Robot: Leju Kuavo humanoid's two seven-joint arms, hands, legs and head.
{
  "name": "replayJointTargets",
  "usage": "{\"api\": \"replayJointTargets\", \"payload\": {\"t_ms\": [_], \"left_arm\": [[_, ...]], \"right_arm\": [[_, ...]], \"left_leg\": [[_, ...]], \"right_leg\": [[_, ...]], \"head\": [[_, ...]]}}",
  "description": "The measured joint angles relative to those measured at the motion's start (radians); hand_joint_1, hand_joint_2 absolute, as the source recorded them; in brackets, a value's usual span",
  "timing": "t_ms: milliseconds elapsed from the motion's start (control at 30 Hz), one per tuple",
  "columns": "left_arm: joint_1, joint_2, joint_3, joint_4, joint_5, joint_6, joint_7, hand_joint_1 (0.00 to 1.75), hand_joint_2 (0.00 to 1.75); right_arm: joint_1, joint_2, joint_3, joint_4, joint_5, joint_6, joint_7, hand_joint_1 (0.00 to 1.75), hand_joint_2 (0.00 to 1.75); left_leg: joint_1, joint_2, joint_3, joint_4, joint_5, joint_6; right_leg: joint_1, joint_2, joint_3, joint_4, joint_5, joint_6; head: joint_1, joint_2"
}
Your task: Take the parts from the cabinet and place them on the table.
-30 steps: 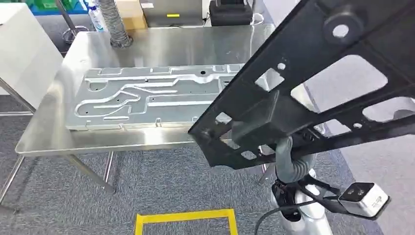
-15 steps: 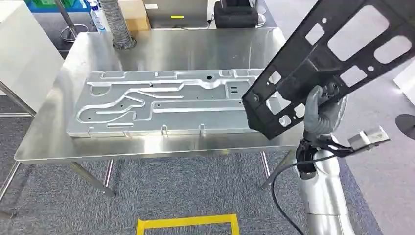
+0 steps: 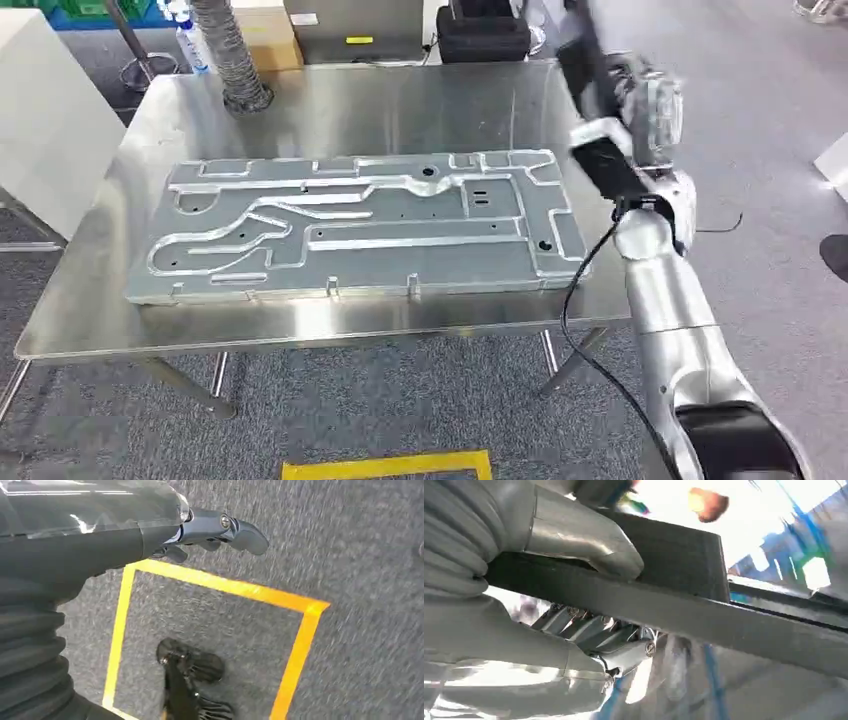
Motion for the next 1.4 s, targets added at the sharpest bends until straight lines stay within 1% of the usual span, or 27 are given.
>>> {"api": "replayJointTargets", "payload": {"t_ms": [67,133,167,200,267,333,367,400,433,533,567,633,667,700,733,833,867,967,1067,1167,1200,1233,1267,1300,1333,1367,1400], "left_arm": [[-0.007,-0.001,-0.002,0.000,-0.002,-0.004,-0.005,0.00,1.75],[-0.016,0.000,-0.005,0.000,-0.005,-0.006,-0.006,0.00,1.75],[-0.017,-0.002,-0.006,0.000,-0.007,-0.007,-0.003,0.00,1.75],[-0.017,-0.005,-0.008,0.000,-0.009,-0.006,-0.002,0.00,1.75],[-0.015,-0.005,-0.010,0.000,-0.009,-0.005,-0.001,0.00,1.75],[-0.012,-0.004,-0.013,0.000,-0.009,-0.004,-0.001,0.00,1.75],[-0.012,-0.005,-0.015,0.000,-0.010,-0.004,0.002,0.00,1.75],[-0.013,-0.005,-0.017,0.000,-0.012,-0.004,0.003,0.00,1.75],[-0.013,-0.006,-0.019,0.000,-0.014,-0.004,0.005,0.00,1.75],[-0.019,-0.009,-0.023,0.000,-0.020,-0.004,0.013,0.00,1.75],[-0.023,-0.009,-0.023,0.000,-0.020,-0.004,0.013,0.00,1.75],[-0.026,-0.009,-0.023,0.000,-0.023,-0.004,0.013,0.00,1.75],[-0.027,-0.009,-0.023,0.000,-0.024,-0.004,0.013,0.00,1.75],[-0.027,-0.010,-0.023,0.000,-0.024,-0.005,0.013,0.00,1.75],[-0.026,-0.010,-0.024,0.000,-0.024,-0.007,0.013,0.00,1.75],[-0.025,-0.014,-0.024,0.000,-0.027,-0.010,0.004,0.00,1.75],[-0.026,-0.025,-0.026,0.000,-0.031,-0.011,0.000,0.00,1.75],[-0.030,-0.025,-0.030,-0.001,-0.033,-0.011,-0.015,0.00,1.75],[-0.029,-0.030,-0.032,-0.002,-0.042,-0.012,-0.024,0.00,1.75],[-0.030,-0.030,-0.037,-0.002,-0.044,-0.007,-0.024,0.00,1.75],[-0.028,-0.030,-0.039,-0.002,-0.045,-0.007,-0.023,0.00,1.75],[-0.028,-0.031,-0.040,-0.002,-0.048,-0.007,-0.023,0.00,1.75],[-0.030,-0.031,-0.041,-0.002,-0.051,-0.007,-0.023,0.00,1.75],[-0.033,-0.031,-0.042,-0.002,-0.050,-0.007,-0.022,0.00,1.75],[-0.038,-0.031,-0.042,-0.002,-0.051,-0.007,-0.022,0.00,1.75],[-0.041,-0.031,-0.042,-0.002,-0.051,-0.007,-0.023,0.00,1.75],[-0.042,-0.031,-0.042,-0.002,-0.051,-0.007,-0.027,0.00,1.75]], "right_arm": [[-0.107,0.023,0.106,0.095,0.182,0.056,0.074,1.75,1.75],[-0.202,0.070,0.222,0.223,0.299,0.114,0.131,1.75,1.75],[-0.224,0.098,0.273,0.279,0.319,0.115,0.135,1.75,1.75],[-0.240,0.120,0.306,0.325,0.331,0.114,0.141,1.75,1.75],[-0.254,0.147,0.354,0.380,0.339,0.112,0.145,1.75,1.75],[-0.283,0.174,0.391,0.436,0.341,0.116,0.139,1.75,1.75],[-0.297,0.183,0.403,0.455,0.345,0.128,0.126,1.75,1.75],[-0.313,0.189,0.418,0.480,0.348,0.152,0.106,1.75,1.75],[-0.317,0.200,0.435,0.501,0.350,0.186,0.087,1.75,1.75],[-0.308,0.249,0.488,0.574,0.355,0.226,0.041,1.75,1.75],[-0.307,0.257,0.497,0.587,0.356,0.227,0.035,1.75,1.75],[-0.307,0.274,0.514,0.615,0.351,0.235,0.027,1.75,1.75],[-0.307,0.279,0.523,0.633,0.347,0.251,0.016,1.75,1.75],[-0.305,0.286,0.534,0.652,0.346,0.270,0.009,1.75,1.75],[-0.298,0.294,0.545,0.670,0.346,0.291,0.007,1.75,1.75],[-0.275,0.318,0.567,0.715,0.346,0.327,0.039,1.75,1.75],[-0.268,0.320,0.572,0.729,0.343,0.331,0.053,1.75,1.75],[-0.227,0.324,0.577,0.769,0.312,0.315,0.082,1.75,1.75],[-0.209,0.314,0.569,0.784,0.283,0.274,0.091,1.75,1.75],[-0.172,0.300,0.564,0.806,0.271,0.220,0.105,1.75,1.75],[-0.159,0.296,0.561,0.809,0.271,0.212,0.111,1.75,1.75],[-0.151,0.294,0.559,0.812,0.271,0.207,0.117,1.75,1.75],[-0.148,0.292,0.558,0.815,0.271,0.202,0.122,1.75,1.75],[-0.146,0.290,0.555,0.818,0.271,0.200,0.127,1.75,1.75],[-0.143,0.288,0.553,0.819,0.271,0.194,0.132,0.00,0.00],[-0.142,0.287,0.551,0.820,0.271,0.189,0.134,0.00,0.00],[-0.141,0.282,0.547,0.821,0.270,0.186,0.135,0.00,0.00]], "left_leg": [[0.005,-0.001,-0.051,0.099,-0.025,-0.015],[0.013,-0.002,-0.143,0.246,-0.095,-0.030],[0.015,-0.001,-0.178,0.293,-0.111,-0.035],[0.017,-0.001,-0.192,0.296,-0.101,-0.037],[0.021,-0.001,-0.163,0.191,-0.019,-0.041],[0.022,0.000,-0.096,0.000,0.101,-0.038],[0.016,0.000,-0.094,-0.012,0.069,-0.032],[0.014,0.001,-0.090,-0.010,0.067,-0.019],[0.014,-0.001,-0.091,-0.010,0.086,-0.012],[0.024,0.004,-0.081,-0.017,0.090,0.002],[0.023,0.004,-0.082,-0.017,0.089,0.009],[0.022,0.003,-0.081,-0.017,0.085,0.015],[0.022,0.001,-0.080,-0.016,0.084,0.016],[0.021,-0.003,-0.078,-0.016,0.081,0.017],[0.020,-0.004,-0.075,-0.016,0.079,0.017],[0.013,-0.007,-0.065,-0.015,0.070,0.013],[0.008,-0.005,-0.066,-0.015,0.067,0.009],[0.016,-0.004,-0.064,-0.019,0.065,-0.003],[0.012,-0.001,-0.071,0.011,0.038,-0.017],[0.023,-0.001,-0.179,0.237,-0.065,-0.033],[0.028,-0.001,-0.206,0.286,-0.073,-0.039],[0.032,-0.001,-0.207,0.282,-0.056,-0.043],[0.036,-0.001,-0.185,0.234,-0.021,-0.047],[0.041,0.000,-0.138,0.140,0.029,-0.052],[0.046,0.000,-0.084,0.035,0.073,-0.056],[0.045,-0.001,-0.062,-0.010,0.057,-0.057],[0.040,-0.009,-0.059,-0.012,0.062,-0.039]], "right_leg": [[0.000,-0.001,0.006,-0.003,-0.005,-0.008],[0.000,0.004,0.010,-0.003,-0.010,-0.013],[0.002,0.004,0.014,-0.001,-0.014,-0.013],[0.002,0.003,0.020,-0.001,-0.018,-0.013],[0.003,-0.001,0.034,0.001,-0.029,-0.011],[0.002,-0.008,0.045,0.006,-0.043,-0.003],[0.006,-0.012,0.046,0.011,-0.045,0.001],[0.007,-0.012,0.041,0.010,-0.046,0.005],[0.008,-0.013,0.043,0.010,-0.049,0.010],[0.007,-0.010,0.043,0.024,-0.065,0.024],[0.007,-0.011,0.022,0.065,-0.092,0.028],[0.004,-0.011,-0.060,0.232,-0.167,0.034],[0.003,-0.011,-0.097,0.303,-0.188,0.036],[0.003,-0.011,-0.119,0.335,-0.186,0.035],[0.003,-0.011,-0.114,0.312,-0.158,0.032],[0.013,-0.011,0.000,0.053,-0.020,0.000],[0.019,-0.014,0.019,0.014,-0.031,-0.009],[0.026,-0.014,0.020,0.004,-0.029,-0.011],[0.006,-0.016,0.047,-0.029,-0.021,-0.014],[0.005,-0.018,0.054,-0.029,-0.026,-0.020],[0.004,-0.016,0.054,-0.028,-0.027,-0.018],[0.002,-0.014,0.055,-0.026,-0.029,-0.016],[-0.002,-0.011,0.056,-0.022,-0.032,-0.011],[-0.006,-0.009,0.057,-0.015,-0.036,-0.005],[-0.010,-0.008,0.056,-0.005,-0.042,0.003],[-0.006,-0.007,0.054,0.004,-0.049,0.012],[-0.004,-0.004,0.053,0.008,-0.052,0.019]], "head": [[0.000,0.000],[0.000,0.000],[0.000,0.000],[0.000,0.000],[0.000,0.000],[0.000,0.000],[0.000,0.000],[0.000,0.000],[0.000,0.000],[0.000,0.000],[0.000,0.000],[0.000,0.000],[0.000,0.000],[0.000,0.000],[0.000,0.000],[0.000,0.000],[0.000,0.000],[0.000,0.000],[0.000,0.000],[0.000,0.000],[0.000,0.000],[0.000,0.000],[0.000,0.000],[0.000,0.000],[0.000,0.000],[0.000,0.000],[0.000,0.000]]}}
